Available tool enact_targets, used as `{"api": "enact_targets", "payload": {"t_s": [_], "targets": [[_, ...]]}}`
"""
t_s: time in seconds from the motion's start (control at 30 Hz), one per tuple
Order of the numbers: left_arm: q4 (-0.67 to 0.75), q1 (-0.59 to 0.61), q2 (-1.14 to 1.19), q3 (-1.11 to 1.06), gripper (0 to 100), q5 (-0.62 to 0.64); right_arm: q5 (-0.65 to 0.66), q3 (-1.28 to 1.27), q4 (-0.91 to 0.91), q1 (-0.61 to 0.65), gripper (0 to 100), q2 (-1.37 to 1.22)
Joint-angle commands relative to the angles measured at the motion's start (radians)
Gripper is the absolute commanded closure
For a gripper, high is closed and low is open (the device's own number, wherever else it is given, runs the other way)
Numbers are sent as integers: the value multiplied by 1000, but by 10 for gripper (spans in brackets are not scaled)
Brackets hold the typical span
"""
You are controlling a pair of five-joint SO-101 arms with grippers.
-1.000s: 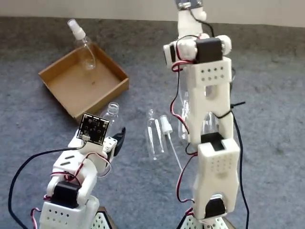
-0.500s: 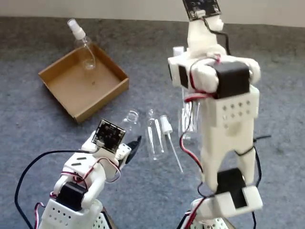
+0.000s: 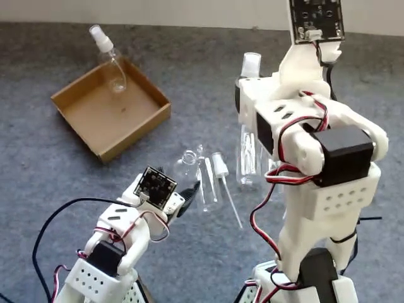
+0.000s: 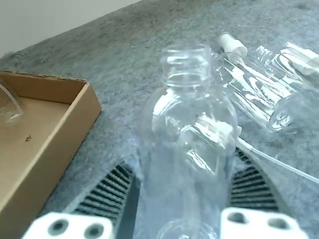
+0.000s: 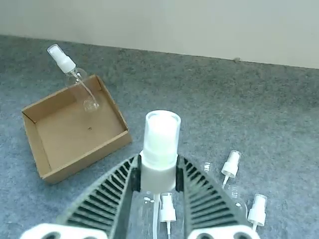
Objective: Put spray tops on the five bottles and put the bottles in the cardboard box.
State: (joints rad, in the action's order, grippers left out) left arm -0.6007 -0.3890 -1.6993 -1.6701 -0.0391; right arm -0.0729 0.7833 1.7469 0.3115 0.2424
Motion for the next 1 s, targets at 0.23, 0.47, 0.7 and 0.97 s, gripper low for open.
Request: {"api": "enact_targets", "payload": {"t_s": [0.23,0.47,0.7,0.97], "targets": [[38,-12,-15,1,915,12,-20,-110,19,4,961,42],[38,-12,-15,1,915,12,-25,-147,16,10,961,213],[43,-13,-15,1,915,12,-25,-361,-25,8,961,367],[38,-122,-15,-1,915,12,-25,-779,-364,4,961,529]]}}
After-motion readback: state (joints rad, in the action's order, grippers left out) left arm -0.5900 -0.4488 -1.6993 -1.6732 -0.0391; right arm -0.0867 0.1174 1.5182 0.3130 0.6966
